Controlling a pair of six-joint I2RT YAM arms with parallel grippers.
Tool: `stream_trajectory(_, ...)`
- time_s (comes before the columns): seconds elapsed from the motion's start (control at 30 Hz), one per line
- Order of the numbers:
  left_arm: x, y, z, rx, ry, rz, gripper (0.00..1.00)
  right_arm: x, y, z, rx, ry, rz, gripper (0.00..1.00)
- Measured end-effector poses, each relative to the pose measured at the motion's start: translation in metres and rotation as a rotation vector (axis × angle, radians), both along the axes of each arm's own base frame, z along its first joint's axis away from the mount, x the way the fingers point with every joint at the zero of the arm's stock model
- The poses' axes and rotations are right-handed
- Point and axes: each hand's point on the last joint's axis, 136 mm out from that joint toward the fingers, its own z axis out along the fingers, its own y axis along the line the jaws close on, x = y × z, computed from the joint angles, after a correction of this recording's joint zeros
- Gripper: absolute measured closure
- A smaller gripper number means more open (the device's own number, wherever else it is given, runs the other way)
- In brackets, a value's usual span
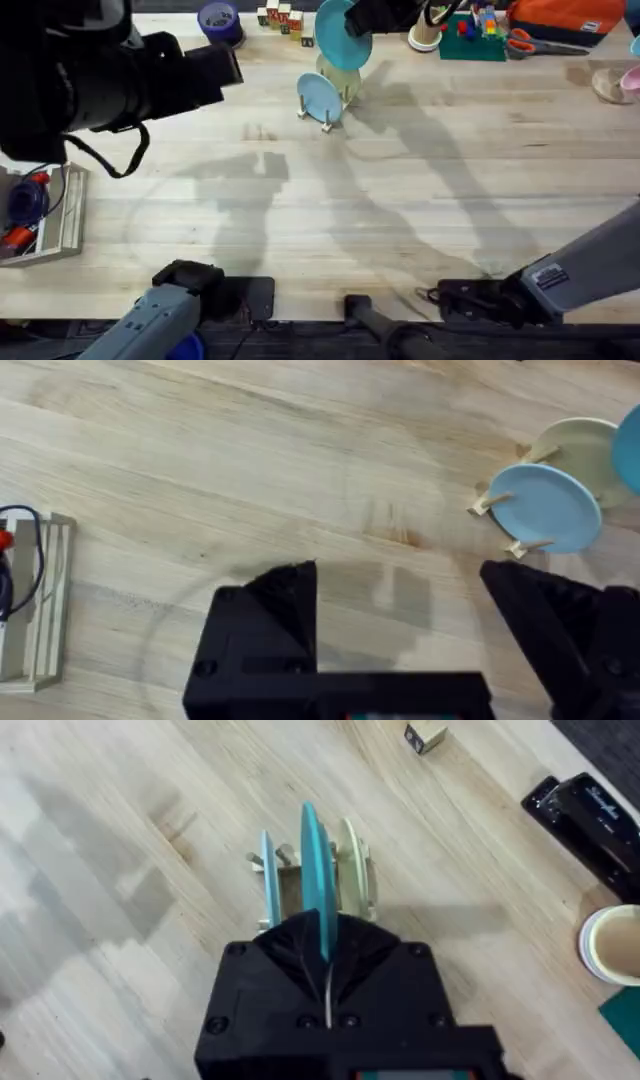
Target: Pick up the plates from the table one by one and place each into a slot on the dish rack.
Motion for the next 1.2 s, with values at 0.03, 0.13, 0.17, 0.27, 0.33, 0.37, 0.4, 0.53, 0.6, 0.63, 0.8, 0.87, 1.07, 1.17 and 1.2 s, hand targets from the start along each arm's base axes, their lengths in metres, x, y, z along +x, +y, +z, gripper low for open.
stream_trajectory(0.03, 0.000, 0.000, 0.000, 0.000, 0.000, 0.000, 0.007, 0.000, 0.000, -0.002, -0.002, 0.004, 0.000, 0.970)
stream_trajectory(0.13, 0.000, 0.000, 0.000, 0.000, 0.000, 0.000, 0.007, 0.002, 0.001, -0.009, -0.008, 0.019, 0.000, 0.969)
stream_trajectory(0.17, 0.000, 0.000, 0.000, 0.000, 0.000, 0.000, 0.007, 0.003, 0.001, -0.012, -0.011, 0.024, 0.000, 0.969)
stream_trajectory(0.27, 0.000, 0.000, 0.000, 0.000, 0.000, 0.000, 0.008, 0.003, 0.003, -0.020, -0.019, 0.041, 0.003, 0.969)
stream_trajectory(0.33, 0.000, 0.000, 0.000, 0.000, 0.000, 0.000, 0.007, 0.003, 0.005, -0.023, -0.021, 0.046, 0.006, 0.969)
stream_trajectory(0.37, 0.000, 0.000, 0.000, 0.000, 0.000, 0.000, 0.007, 0.003, 0.006, -0.024, -0.022, 0.048, 0.008, 0.969)
stream_trajectory(0.4, 0.000, 0.000, 0.000, 0.000, 0.000, 0.000, 0.007, 0.002, 0.007, -0.025, -0.023, 0.050, 0.011, 0.969)
stream_trajectory(0.53, 0.000, 0.000, 0.000, 0.000, 0.000, 0.000, 0.007, 0.001, 0.010, -0.029, -0.027, 0.057, 0.019, 0.969)
stream_trajectory(0.6, 0.000, 0.000, 0.000, 0.000, 0.000, 0.000, 0.007, 0.001, 0.012, -0.033, -0.031, 0.066, 0.022, 0.969)
stream_trajectory(0.63, 0.000, 0.000, 0.000, 0.000, 0.000, 0.000, 0.007, 0.002, 0.013, -0.037, -0.034, 0.073, 0.023, 0.969)
stream_trajectory(0.8, 0.000, 0.000, 0.000, 0.000, 0.000, 0.000, 0.007, 0.003, 0.014, -0.051, -0.049, 0.099, 0.024, 0.969)
stream_trajectory(0.87, 0.000, 0.000, 0.000, 0.000, 0.000, 0.000, 0.007, 0.004, 0.014, -0.052, -0.052, 0.099, 0.022, 0.969)
stream_trajectory(1.07, 0.000, 0.000, 0.000, 0.000, 0.000, 0.000, 0.008, 0.009, 0.009, -0.053, -0.090, 0.073, -0.001, 0.969)
stream_trajectory(1.17, 0.000, 0.000, 0.000, 0.000, 0.000, 0.000, 0.008, 0.009, 0.009, -0.054, -0.111, 0.060, -0.001, 0.969)
stream_trajectory(1.2, 0.000, 0.000, 0.000, 0.000, 0.000, 0.000, 0.008, 0.009, 0.010, -0.054, -0.115, 0.057, 0.002, 0.969)
